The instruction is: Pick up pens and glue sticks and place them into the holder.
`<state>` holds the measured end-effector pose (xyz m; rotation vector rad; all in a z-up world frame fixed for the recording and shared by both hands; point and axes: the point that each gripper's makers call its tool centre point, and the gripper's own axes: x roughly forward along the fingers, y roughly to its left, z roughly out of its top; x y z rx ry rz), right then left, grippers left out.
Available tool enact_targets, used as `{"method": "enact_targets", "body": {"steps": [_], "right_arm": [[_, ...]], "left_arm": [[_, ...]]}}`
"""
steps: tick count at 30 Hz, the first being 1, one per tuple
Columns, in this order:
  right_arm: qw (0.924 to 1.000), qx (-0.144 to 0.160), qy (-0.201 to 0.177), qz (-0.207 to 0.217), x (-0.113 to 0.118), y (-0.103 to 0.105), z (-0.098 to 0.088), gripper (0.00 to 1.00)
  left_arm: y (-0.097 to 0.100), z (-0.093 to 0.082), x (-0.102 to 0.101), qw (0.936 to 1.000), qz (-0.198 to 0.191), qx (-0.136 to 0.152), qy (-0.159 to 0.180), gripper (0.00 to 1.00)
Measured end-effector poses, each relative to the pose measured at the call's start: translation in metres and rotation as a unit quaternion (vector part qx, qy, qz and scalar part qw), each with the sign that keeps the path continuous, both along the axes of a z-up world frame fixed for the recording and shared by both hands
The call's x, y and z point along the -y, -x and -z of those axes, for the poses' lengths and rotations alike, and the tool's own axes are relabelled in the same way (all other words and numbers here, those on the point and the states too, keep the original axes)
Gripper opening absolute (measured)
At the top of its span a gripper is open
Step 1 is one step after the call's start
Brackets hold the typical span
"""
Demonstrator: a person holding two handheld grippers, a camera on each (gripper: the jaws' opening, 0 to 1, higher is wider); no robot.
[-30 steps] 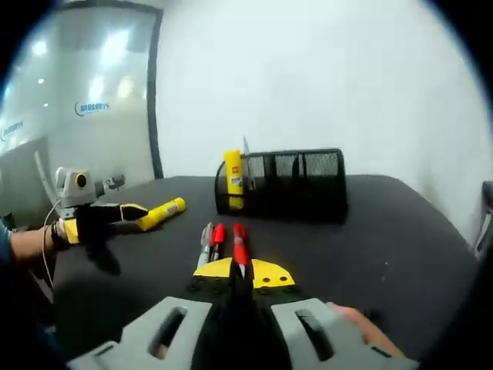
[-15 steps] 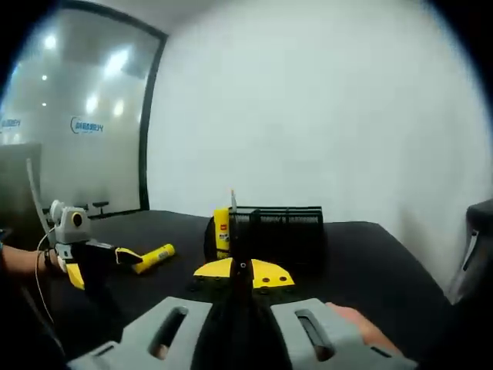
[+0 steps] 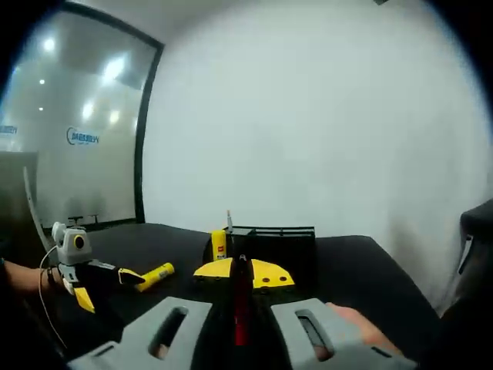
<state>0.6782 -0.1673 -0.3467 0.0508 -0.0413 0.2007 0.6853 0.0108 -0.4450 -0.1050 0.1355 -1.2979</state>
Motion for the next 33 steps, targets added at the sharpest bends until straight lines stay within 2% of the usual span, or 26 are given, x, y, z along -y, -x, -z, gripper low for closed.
{"method": "enact_targets", "body": {"steps": [3,7,10,16,24,30,33], "right_arm": [[1.0,-0.003,0.002,0.002,0.001,0.0,-0.001,0.04],[0.9999,-0.017,0.0,0.0,0.001,-0.003,0.008,0.04],[0.9998,-0.015,-0.01,-0.001,0.003,-0.005,0.007,0.04],[0.9999,-0.01,0.001,-0.007,0.0,-0.007,0.007,0.05],[0.9999,-0.015,0.001,-0.008,-0.001,-0.011,0.016,0.06],[0.9995,-0.03,0.011,-0.009,-0.001,-0.015,0.031,0.06],[0.9996,-0.028,0.005,-0.008,-0.001,-0.015,0.029,0.06]], "left_arm": [[0.0,0.0,0.0,1.0,0.0,0.001,0.0,0.79],[-0.001,0.0,-0.001,1.0,0.0,0.001,0.0,0.79],[-0.001,0.0,-0.001,1.0,0.0,0.001,0.0,0.79],[-0.001,0.0,-0.001,1.0,0.0,0.002,0.0,0.79],[-0.001,0.001,-0.001,1.0,0.0,0.002,-0.001,0.79],[-0.002,0.001,-0.001,1.0,-0.001,0.003,-0.002,0.79],[-0.002,0.001,-0.001,1.0,-0.001,0.003,-0.003,0.79]]}}
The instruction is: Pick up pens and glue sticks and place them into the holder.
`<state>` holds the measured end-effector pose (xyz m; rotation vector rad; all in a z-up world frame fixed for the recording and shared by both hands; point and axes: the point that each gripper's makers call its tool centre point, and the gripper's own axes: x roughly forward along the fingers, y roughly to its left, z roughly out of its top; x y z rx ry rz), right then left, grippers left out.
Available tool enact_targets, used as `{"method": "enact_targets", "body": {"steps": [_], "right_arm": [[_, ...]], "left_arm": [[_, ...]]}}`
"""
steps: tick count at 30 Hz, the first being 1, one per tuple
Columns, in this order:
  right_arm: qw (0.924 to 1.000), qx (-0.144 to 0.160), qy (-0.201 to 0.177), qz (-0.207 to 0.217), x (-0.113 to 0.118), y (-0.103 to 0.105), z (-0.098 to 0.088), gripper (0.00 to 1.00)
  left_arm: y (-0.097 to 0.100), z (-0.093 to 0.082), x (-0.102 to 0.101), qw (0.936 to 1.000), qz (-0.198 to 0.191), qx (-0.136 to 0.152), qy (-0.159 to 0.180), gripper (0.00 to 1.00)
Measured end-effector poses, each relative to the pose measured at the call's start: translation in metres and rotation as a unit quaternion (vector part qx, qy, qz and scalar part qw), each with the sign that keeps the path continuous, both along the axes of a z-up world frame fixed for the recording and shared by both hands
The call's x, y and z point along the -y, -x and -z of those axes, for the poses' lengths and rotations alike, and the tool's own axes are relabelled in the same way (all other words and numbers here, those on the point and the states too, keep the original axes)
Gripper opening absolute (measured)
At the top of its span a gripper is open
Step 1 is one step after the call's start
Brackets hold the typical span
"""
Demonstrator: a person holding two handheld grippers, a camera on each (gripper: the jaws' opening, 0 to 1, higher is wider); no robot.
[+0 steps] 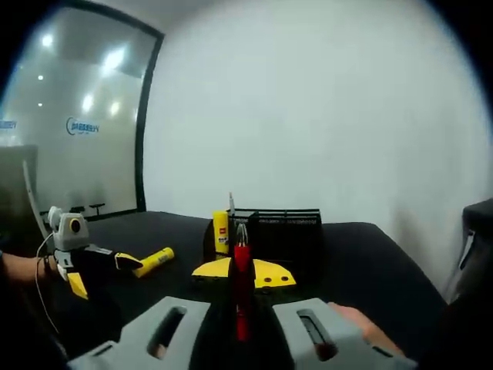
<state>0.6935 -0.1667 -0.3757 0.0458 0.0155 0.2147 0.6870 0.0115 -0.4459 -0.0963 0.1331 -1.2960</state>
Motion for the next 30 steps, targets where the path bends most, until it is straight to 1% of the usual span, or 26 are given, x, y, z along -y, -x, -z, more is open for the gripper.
{"method": "enact_targets", "body": {"steps": [7,13,30], "right_arm": [[1.0,-0.003,0.002,-0.001,0.0,-0.004,-0.004,0.05],[1.0,0.002,0.003,-0.006,-0.004,-0.01,-0.016,0.05],[0.9994,0.022,0.015,-0.022,-0.022,-0.045,-0.068,0.05]], "left_arm": [[0.0,0.0,0.0,1.0,0.0,0.002,-0.002,0.79],[0.001,0.0,0.0,1.0,0.0,0.002,-0.002,0.79],[-0.001,-0.001,-0.001,1.0,0.002,-0.001,0.002,0.78]]}}
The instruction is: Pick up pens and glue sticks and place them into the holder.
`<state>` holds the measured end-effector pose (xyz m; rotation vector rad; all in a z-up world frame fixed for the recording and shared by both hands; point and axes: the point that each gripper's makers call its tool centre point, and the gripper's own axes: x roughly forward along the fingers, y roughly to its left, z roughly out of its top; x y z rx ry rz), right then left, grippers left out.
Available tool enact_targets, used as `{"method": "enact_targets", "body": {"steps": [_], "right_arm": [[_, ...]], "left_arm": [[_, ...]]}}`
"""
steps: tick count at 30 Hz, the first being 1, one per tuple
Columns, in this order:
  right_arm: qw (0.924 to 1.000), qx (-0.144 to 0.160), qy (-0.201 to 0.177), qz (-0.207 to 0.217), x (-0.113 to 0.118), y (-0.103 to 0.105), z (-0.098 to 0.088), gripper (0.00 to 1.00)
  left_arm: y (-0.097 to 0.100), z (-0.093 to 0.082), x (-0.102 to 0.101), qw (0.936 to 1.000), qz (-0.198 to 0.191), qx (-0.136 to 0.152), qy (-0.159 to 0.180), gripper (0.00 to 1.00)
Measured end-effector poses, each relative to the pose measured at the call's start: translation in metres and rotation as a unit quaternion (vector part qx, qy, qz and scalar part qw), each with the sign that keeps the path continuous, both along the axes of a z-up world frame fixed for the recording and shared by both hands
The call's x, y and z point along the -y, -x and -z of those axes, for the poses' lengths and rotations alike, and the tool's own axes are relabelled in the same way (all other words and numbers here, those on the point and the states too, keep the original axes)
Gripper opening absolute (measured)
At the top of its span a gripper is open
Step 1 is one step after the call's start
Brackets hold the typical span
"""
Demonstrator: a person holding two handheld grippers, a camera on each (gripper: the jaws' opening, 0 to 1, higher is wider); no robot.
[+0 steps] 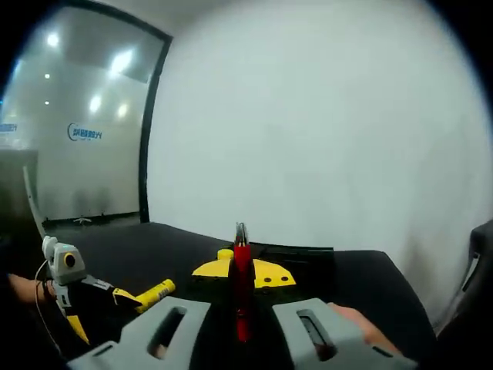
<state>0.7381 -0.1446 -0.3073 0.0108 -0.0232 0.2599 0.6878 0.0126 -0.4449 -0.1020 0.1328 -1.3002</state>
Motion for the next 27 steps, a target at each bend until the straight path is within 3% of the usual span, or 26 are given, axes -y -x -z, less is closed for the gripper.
{"method": "enact_targets", "body": {"steps": [9,16,21,27], "right_arm": [[0.9998,0.008,-0.009,-0.015,-0.013,-0.031,-0.027,0.05],[0.9995,0.018,0.013,-0.021,-0.026,-0.058,-0.051,0.05],[0.9991,0.024,0.03,-0.019,-0.029,-0.082,-0.061,0.05],[0.9991,0.025,0.018,-0.03,-0.035,-0.109,-0.067,0.05]], "left_arm": [[-0.001,0.0,0.0,1.0,-0.001,0.002,0.0,0.78],[0.0,0.0,0.0,1.0,0.002,0.003,-0.001,0.78],[0.0,-0.001,0.0,1.0,0.004,0.004,0.001,0.78],[0.001,-0.001,0.001,1.0,0.008,0.006,0.001,0.78]]}}
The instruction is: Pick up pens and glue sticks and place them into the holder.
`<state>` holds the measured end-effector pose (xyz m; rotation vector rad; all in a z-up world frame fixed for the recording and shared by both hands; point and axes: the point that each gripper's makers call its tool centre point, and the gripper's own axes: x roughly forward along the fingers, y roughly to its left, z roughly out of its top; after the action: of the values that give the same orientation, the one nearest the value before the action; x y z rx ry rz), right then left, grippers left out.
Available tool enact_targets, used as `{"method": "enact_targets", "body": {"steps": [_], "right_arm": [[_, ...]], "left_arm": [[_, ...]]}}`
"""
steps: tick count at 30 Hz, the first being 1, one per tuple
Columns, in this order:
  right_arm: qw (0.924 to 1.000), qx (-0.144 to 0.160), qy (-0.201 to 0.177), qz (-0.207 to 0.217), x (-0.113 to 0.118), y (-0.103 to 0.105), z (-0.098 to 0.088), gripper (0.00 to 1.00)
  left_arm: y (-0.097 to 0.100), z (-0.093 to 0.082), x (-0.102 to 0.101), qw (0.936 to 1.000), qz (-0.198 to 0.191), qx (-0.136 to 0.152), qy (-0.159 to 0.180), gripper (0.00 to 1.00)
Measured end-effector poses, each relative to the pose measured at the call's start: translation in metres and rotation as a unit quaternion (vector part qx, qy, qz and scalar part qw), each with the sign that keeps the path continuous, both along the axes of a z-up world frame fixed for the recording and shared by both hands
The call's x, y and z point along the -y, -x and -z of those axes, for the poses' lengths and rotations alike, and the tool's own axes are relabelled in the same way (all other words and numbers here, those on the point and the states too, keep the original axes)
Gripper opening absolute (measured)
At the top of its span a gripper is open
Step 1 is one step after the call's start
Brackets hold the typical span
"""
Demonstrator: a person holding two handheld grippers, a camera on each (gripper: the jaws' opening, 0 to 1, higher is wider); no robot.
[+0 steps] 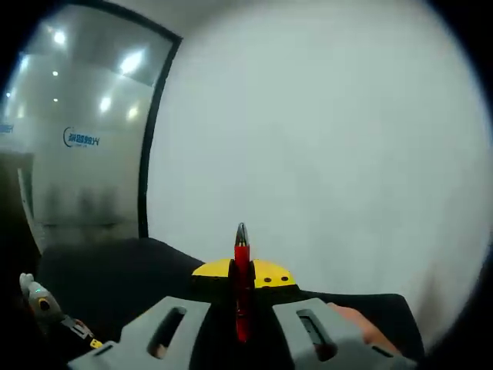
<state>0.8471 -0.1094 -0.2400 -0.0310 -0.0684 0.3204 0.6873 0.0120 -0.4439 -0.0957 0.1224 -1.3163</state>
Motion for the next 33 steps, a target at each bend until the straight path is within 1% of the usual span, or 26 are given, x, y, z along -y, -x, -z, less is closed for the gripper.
{"method": "enact_targets", "body": {"steps": [3,8,18,22,33], "right_arm": [[1.0,0.001,0.005,-0.001,-0.004,-0.012,0.0,0.05],[1.0,0.001,0.0,-0.005,-0.011,-0.03,0.003,0.05],[0.9998,-0.019,0.003,0.0,-0.025,-0.062,0.032,0.05],[0.9998,-0.021,-0.001,0.004,-0.03,-0.068,0.039,0.05],[0.9994,-0.027,0.016,0.016,-0.045,-0.082,0.055,0.05]], "left_arm": [[0.0,0.0,0.0,1.0,0.001,0.001,-0.001,0.78],[0.001,0.001,0.001,1.0,0.004,0.004,-0.005,0.78],[0.001,0.002,0.001,0.9999,0.007,0.007,-0.008,0.78],[0.002,0.002,0.002,0.9999,0.008,0.009,-0.009,0.78],[0.004,0.001,0.002,0.9999,0.011,0.01,-0.008,0.78]]}}
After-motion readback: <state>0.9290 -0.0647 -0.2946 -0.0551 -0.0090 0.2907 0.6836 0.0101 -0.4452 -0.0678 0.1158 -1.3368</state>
